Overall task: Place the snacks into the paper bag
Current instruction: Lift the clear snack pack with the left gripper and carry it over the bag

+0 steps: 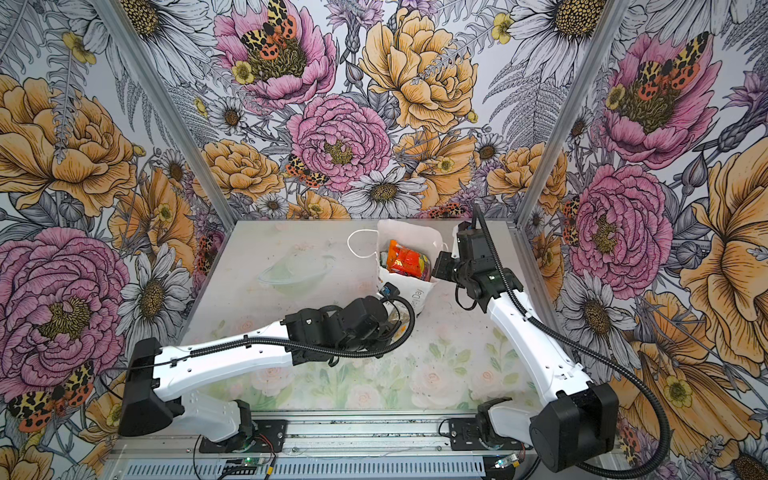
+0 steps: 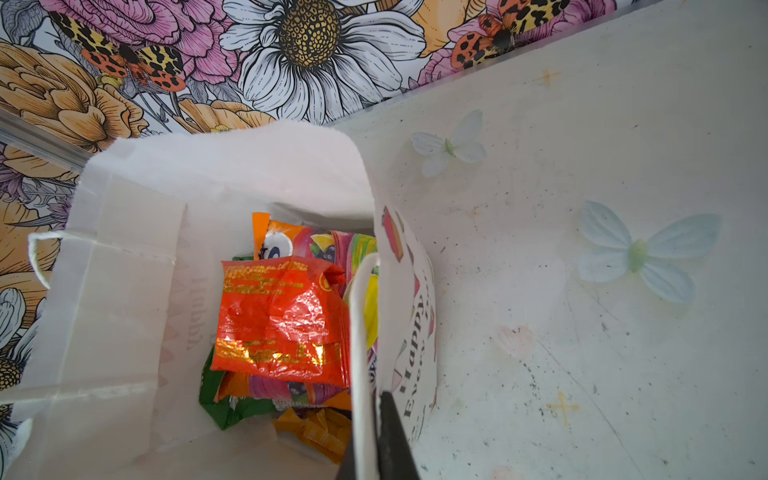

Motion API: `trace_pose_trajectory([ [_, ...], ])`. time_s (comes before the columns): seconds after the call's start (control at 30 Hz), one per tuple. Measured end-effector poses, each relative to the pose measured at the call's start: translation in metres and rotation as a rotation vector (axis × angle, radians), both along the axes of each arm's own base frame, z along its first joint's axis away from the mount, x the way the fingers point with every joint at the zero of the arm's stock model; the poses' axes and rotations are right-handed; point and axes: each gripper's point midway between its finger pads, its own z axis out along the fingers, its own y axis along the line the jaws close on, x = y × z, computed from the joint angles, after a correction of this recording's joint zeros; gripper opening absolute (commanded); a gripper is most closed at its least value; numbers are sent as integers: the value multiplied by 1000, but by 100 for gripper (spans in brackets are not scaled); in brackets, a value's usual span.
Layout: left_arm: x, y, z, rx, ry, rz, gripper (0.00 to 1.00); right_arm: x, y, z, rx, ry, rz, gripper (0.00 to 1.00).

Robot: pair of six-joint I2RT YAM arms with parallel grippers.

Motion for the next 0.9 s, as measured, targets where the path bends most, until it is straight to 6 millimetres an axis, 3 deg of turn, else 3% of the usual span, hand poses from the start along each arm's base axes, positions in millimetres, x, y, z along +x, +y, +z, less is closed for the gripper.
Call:
trace_pose_trajectory([
  [0.27, 27, 13, 93, -174, -123, 42, 0, 0, 0, 0, 0, -1, 0, 0],
  [0.53, 51, 23, 154, -261, -225, 82, 0, 0, 0, 0, 0, 0, 0, 0],
  [0.7, 71, 24, 172, -275, -262, 120, 0, 0, 0, 0, 0, 0, 0, 0],
  [0.9, 104, 9, 166, -235, -247, 154, 0, -1, 0, 1, 0, 0, 0, 0],
])
